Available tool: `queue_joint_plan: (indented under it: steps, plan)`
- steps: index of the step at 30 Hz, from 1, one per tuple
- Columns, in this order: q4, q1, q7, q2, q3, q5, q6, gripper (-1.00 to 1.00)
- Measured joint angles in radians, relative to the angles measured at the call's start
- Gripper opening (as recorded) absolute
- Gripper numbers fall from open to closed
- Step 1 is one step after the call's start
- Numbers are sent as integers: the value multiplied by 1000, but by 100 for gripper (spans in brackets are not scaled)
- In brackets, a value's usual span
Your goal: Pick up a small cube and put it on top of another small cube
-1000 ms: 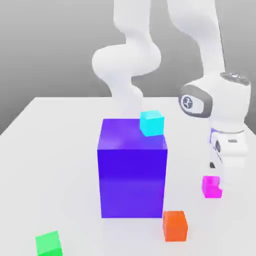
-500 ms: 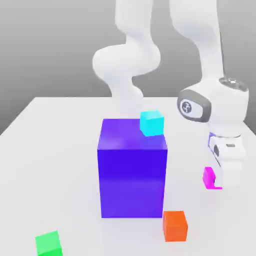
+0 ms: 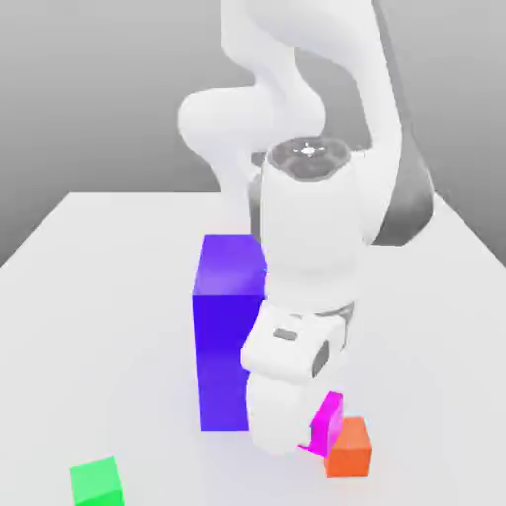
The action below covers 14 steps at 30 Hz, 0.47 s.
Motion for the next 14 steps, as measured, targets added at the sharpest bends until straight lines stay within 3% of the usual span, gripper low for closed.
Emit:
queue_joint_plan:
  steps: [6, 10, 11, 14]
  plan:
    - [92, -152, -106, 51, -128, -21, -63, -100]
    - [105, -200, -164, 174, -103, 28, 30, -100]
    - [107, -209, -173, 196, -94, 41, 48, 100]
    - [107, -209, -173, 196, -94, 41, 48, 100]
